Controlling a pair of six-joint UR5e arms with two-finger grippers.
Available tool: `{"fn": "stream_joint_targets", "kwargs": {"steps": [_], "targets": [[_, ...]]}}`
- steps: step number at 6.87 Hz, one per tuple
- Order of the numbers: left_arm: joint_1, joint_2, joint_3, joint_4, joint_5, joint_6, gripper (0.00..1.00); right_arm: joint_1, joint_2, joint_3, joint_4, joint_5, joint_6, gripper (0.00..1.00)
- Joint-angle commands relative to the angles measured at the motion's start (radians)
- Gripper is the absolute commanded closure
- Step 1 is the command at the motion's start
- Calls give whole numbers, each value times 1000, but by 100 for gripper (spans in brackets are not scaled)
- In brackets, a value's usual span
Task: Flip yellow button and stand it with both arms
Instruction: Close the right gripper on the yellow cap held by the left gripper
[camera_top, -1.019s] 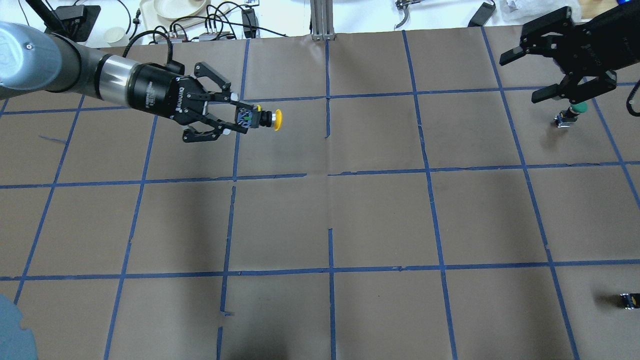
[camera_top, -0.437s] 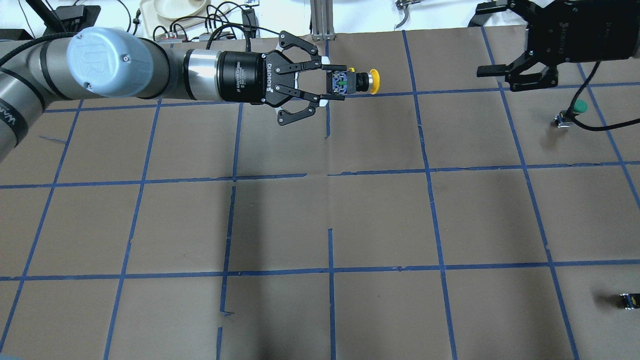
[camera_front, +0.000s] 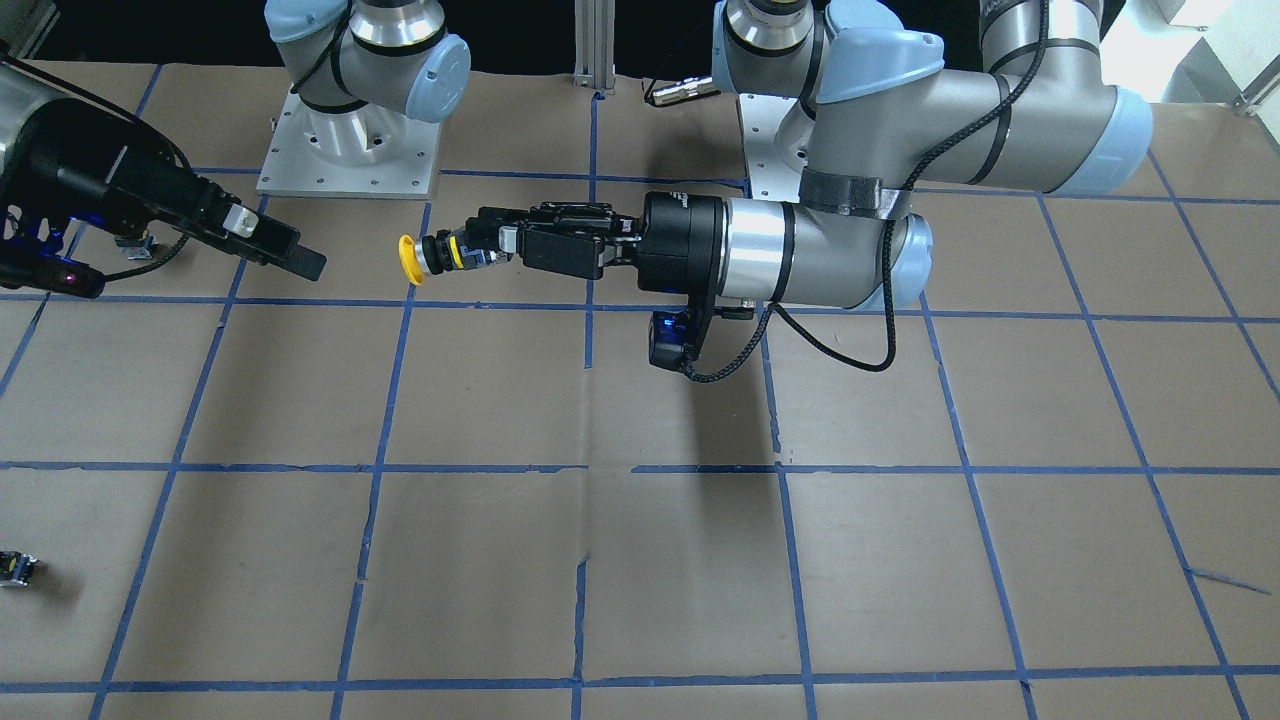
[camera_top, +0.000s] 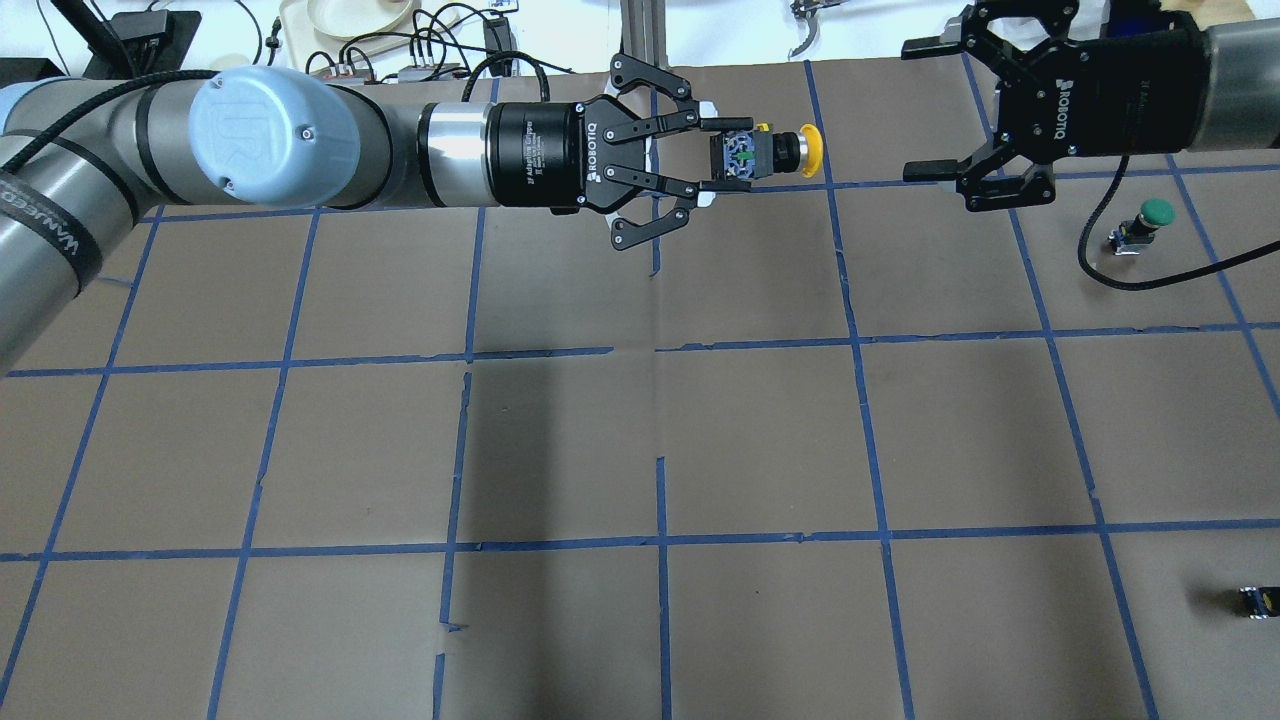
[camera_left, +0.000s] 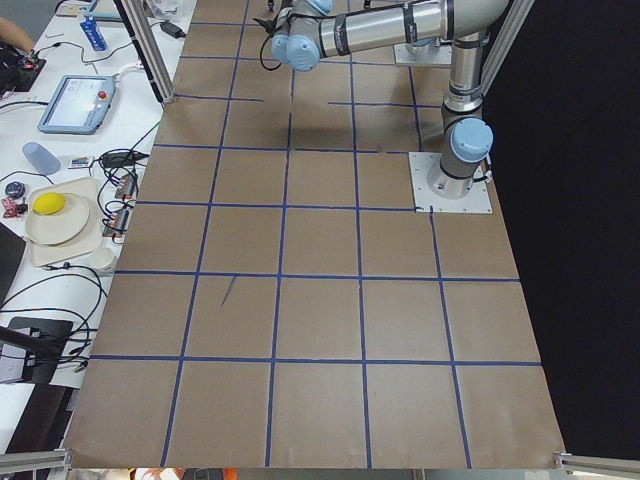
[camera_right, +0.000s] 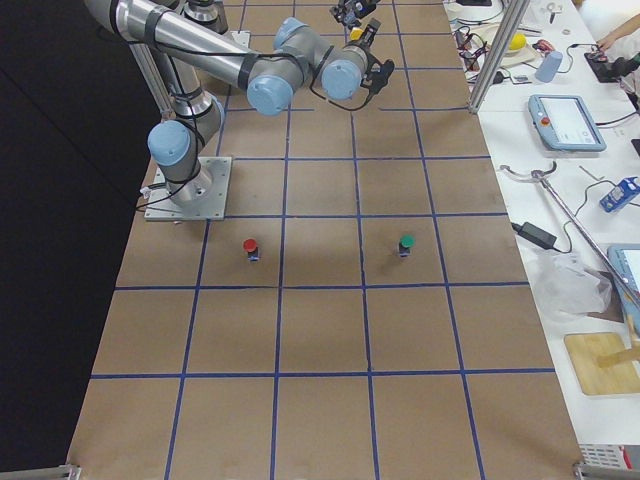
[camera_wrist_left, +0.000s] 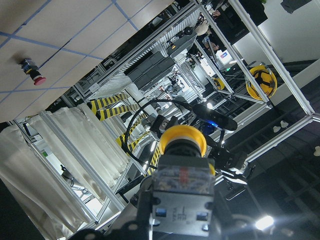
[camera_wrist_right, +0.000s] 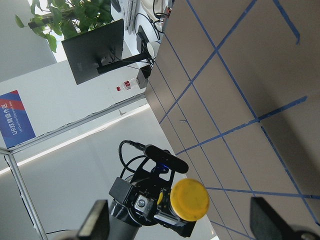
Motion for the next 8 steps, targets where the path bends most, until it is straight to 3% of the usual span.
{"fn": "stream_joint_targets", "kwargs": {"steps": [1,3,6,7,8], "targets": [[-18,0,0,3,-16,-1,99,66,46,-2,-7,11,2,1],[-19,2,-2,1,-32,-1,98,94,35,-5,-8,-1,-1,12],[-19,3,-3,1,-32,-1,98,91,10,-8,25,2,4,75],[-19,5,-5,1,-32,-1,98,92,8,-8,27,1,4,81],[-19,10,-5,1,-32,-1,98,91,5,-6,28,-2,4,81]]}}
